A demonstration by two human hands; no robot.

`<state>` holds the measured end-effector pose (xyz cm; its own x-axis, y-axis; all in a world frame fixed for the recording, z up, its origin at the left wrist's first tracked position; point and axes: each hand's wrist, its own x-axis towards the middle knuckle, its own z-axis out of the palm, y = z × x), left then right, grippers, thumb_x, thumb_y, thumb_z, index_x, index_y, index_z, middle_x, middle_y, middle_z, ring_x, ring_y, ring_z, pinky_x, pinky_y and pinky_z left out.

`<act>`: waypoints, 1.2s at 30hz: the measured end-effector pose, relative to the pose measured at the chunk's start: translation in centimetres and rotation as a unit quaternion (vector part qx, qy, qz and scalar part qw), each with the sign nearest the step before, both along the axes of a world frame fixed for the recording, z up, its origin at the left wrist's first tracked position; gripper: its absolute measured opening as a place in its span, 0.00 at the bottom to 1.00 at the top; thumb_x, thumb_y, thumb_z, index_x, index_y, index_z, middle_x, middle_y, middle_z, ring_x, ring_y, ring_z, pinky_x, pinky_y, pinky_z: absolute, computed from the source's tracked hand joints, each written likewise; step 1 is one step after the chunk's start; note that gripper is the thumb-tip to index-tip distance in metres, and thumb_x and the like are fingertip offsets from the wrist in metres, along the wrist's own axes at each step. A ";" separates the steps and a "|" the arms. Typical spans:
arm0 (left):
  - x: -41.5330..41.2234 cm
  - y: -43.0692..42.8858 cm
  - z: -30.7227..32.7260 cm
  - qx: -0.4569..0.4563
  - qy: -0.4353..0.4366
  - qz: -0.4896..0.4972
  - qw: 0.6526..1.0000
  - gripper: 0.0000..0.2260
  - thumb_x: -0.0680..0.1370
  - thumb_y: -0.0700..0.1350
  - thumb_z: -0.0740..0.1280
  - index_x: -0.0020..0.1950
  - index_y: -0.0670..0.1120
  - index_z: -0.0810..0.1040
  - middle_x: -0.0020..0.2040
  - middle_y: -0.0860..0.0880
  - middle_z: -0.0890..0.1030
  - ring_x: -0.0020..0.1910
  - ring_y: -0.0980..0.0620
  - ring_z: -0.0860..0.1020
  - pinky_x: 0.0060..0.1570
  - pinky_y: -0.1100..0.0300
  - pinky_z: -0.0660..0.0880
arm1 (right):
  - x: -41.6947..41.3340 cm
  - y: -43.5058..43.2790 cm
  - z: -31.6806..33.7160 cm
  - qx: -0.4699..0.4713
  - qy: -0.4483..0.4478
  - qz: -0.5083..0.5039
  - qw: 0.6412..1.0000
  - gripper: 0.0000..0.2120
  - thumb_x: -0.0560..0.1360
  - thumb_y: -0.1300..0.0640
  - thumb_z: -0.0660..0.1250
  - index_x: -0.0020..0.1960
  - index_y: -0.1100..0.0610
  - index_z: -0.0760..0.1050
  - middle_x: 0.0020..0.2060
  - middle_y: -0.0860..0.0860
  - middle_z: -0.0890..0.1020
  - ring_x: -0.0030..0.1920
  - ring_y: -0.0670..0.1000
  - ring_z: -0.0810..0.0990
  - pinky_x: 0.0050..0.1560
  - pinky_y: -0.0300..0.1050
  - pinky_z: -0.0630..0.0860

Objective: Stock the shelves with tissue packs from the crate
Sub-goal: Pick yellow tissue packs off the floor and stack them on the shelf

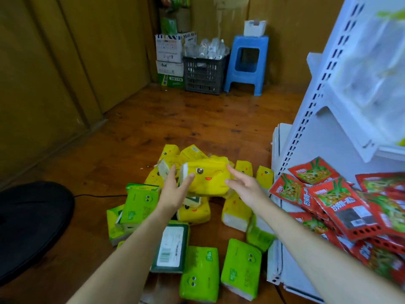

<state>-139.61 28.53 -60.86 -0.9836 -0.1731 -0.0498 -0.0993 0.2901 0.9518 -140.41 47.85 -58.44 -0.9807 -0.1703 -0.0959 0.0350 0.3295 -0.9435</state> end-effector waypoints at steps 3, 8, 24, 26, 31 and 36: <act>0.0 -0.1 2.9 0.066 0.050 0.015 0.996 0.34 0.73 0.62 0.65 0.75 0.49 0.60 0.73 0.49 0.66 0.72 0.50 0.65 0.71 0.46 0.63 | 0.3 -1.5 3.2 -0.033 0.019 0.005 0.999 0.24 0.78 0.59 0.62 0.73 0.52 0.62 0.62 0.51 0.75 0.60 0.50 0.75 0.60 0.43 0.71; -0.3 -1.0 7.4 0.129 0.127 0.078 0.980 0.20 0.79 0.50 0.62 0.71 0.50 0.66 0.65 0.50 0.74 0.64 0.51 0.73 0.64 0.46 0.71 | 0.4 -3.8 7.8 -0.054 0.094 0.038 0.993 0.27 0.76 0.54 0.65 0.73 0.48 0.61 0.71 0.44 0.64 0.67 0.40 0.62 0.63 0.36 0.61; -0.3 5.1 30.6 0.085 0.306 0.017 0.948 0.15 0.82 0.49 0.54 0.68 0.55 0.69 0.61 0.50 0.77 0.60 0.49 0.75 0.64 0.47 0.71 | 1.1 -0.9 27.6 -0.015 0.375 -0.021 0.927 0.35 0.73 0.59 0.70 0.74 0.48 0.56 0.74 0.46 0.56 0.66 0.36 0.54 0.57 0.21 0.54; 0.3 7.5 34.1 0.077 0.344 -0.019 0.936 0.15 0.83 0.48 0.53 0.69 0.54 0.69 0.59 0.53 0.77 0.59 0.52 0.75 0.62 0.52 0.71 | 1.6 1.2 30.8 -0.015 0.401 -0.063 0.914 0.33 0.73 0.59 0.70 0.73 0.49 0.59 0.73 0.47 0.60 0.67 0.39 0.58 0.55 0.21 0.56; 2.8 14.4 40.2 0.094 0.409 -0.144 0.896 0.12 0.83 0.48 0.52 0.53 0.62 0.72 0.50 0.62 0.78 0.53 0.64 0.76 0.57 0.61 0.71 | 4.1 8.4 37.7 -0.029 0.426 -0.160 0.890 0.33 0.70 0.56 0.73 0.71 0.50 0.64 0.70 0.49 0.68 0.69 0.48 0.66 0.68 0.43 0.65; 3.9 22.5 40.5 0.047 0.390 -0.299 0.870 0.18 0.81 0.60 0.50 0.67 0.61 0.70 0.63 0.63 0.76 0.59 0.64 0.75 0.63 0.61 0.70 | 9.3 21.4 39.0 -0.026 0.423 -0.212 0.881 0.33 0.67 0.61 0.74 0.69 0.53 0.67 0.63 0.52 0.75 0.62 0.49 0.75 0.66 0.49 0.70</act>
